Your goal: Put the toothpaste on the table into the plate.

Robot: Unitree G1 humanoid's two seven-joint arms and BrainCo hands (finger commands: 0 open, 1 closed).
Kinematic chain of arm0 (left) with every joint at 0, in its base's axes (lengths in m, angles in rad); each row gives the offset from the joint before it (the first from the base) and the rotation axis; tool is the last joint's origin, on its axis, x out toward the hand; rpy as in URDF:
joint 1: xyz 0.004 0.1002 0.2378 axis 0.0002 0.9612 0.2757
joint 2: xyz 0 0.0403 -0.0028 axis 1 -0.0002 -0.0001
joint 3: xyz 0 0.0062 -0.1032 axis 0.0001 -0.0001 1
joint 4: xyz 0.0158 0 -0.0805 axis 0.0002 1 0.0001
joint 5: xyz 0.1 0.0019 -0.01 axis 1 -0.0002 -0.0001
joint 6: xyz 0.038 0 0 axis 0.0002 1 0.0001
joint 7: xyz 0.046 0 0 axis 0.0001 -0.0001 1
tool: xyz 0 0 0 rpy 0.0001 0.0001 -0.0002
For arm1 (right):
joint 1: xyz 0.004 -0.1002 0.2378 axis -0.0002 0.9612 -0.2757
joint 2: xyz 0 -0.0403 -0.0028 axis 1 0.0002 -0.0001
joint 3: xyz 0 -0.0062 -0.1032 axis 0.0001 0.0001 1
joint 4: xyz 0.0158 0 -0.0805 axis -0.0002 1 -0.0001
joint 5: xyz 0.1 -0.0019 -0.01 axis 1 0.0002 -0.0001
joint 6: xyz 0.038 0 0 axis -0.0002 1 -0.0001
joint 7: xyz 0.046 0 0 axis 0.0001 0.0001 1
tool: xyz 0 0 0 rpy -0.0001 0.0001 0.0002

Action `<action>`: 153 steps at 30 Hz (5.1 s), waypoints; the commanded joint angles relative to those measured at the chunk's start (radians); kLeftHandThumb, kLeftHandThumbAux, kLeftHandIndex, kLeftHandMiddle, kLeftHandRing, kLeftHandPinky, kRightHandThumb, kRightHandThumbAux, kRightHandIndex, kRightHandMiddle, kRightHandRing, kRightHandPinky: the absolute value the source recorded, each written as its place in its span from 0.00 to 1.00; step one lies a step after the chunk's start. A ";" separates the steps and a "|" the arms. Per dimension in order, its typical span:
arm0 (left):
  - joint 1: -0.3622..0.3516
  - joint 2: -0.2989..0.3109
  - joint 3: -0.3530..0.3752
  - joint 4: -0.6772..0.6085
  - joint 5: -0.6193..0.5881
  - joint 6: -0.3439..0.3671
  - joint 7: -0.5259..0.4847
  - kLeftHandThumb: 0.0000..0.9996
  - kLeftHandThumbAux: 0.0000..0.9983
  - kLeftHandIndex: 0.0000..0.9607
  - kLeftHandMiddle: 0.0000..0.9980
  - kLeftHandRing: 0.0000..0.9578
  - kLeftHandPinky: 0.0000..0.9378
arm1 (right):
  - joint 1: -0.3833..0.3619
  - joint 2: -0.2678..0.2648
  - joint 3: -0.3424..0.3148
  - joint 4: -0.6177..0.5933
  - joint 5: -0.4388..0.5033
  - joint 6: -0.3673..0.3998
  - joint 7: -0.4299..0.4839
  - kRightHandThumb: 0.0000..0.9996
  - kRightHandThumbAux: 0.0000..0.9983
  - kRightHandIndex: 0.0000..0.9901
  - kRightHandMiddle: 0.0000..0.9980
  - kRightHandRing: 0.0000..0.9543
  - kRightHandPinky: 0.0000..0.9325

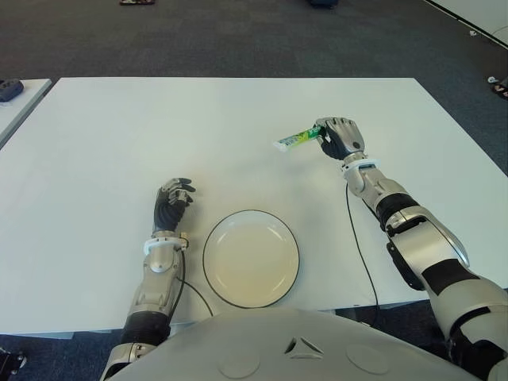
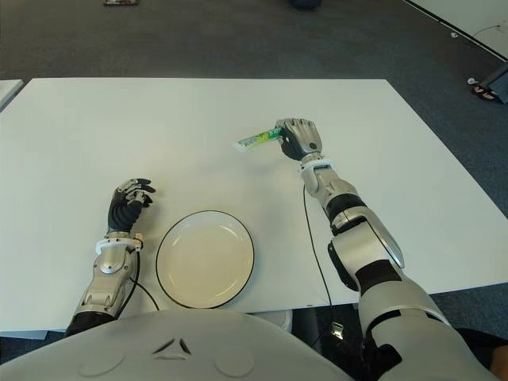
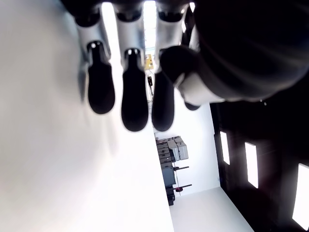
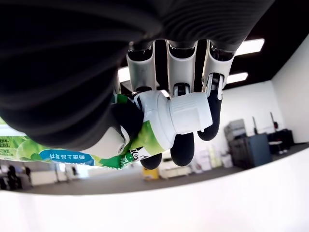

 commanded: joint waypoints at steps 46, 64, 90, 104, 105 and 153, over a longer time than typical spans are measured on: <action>0.013 -0.012 0.013 0.062 0.004 -0.001 -0.004 0.83 0.68 0.41 0.50 0.64 0.62 | 0.428 -0.061 0.048 -0.824 -0.159 -0.457 0.327 0.72 0.72 0.44 0.90 0.92 0.96; 0.018 -0.018 0.009 0.052 0.009 -0.001 -0.002 0.83 0.68 0.41 0.50 0.63 0.59 | 0.417 -0.062 0.127 -0.789 -0.392 -0.432 0.150 0.71 0.72 0.44 0.90 0.93 0.95; 0.009 -0.025 0.012 0.057 -0.001 0.006 -0.006 0.83 0.68 0.42 0.50 0.63 0.62 | 0.368 -0.136 0.188 -0.846 -0.416 -0.361 0.411 0.24 0.61 0.00 0.00 0.01 0.01; 0.010 -0.041 0.017 0.034 -0.006 0.036 0.003 0.83 0.68 0.41 0.50 0.62 0.61 | 0.356 -0.145 0.183 -0.835 -0.392 -0.375 0.401 0.28 0.46 0.00 0.00 0.00 0.00; 0.009 -0.040 0.017 0.035 -0.005 0.033 0.003 0.83 0.68 0.41 0.50 0.62 0.61 | 0.355 -0.145 0.183 -0.831 -0.388 -0.381 0.395 0.28 0.46 0.00 0.00 0.00 0.00; -0.022 -0.026 0.006 0.071 0.017 0.024 -0.010 0.83 0.68 0.40 0.51 0.65 0.63 | 0.287 0.156 -0.188 -0.783 0.564 -0.322 0.732 0.07 0.41 0.00 0.00 0.00 0.00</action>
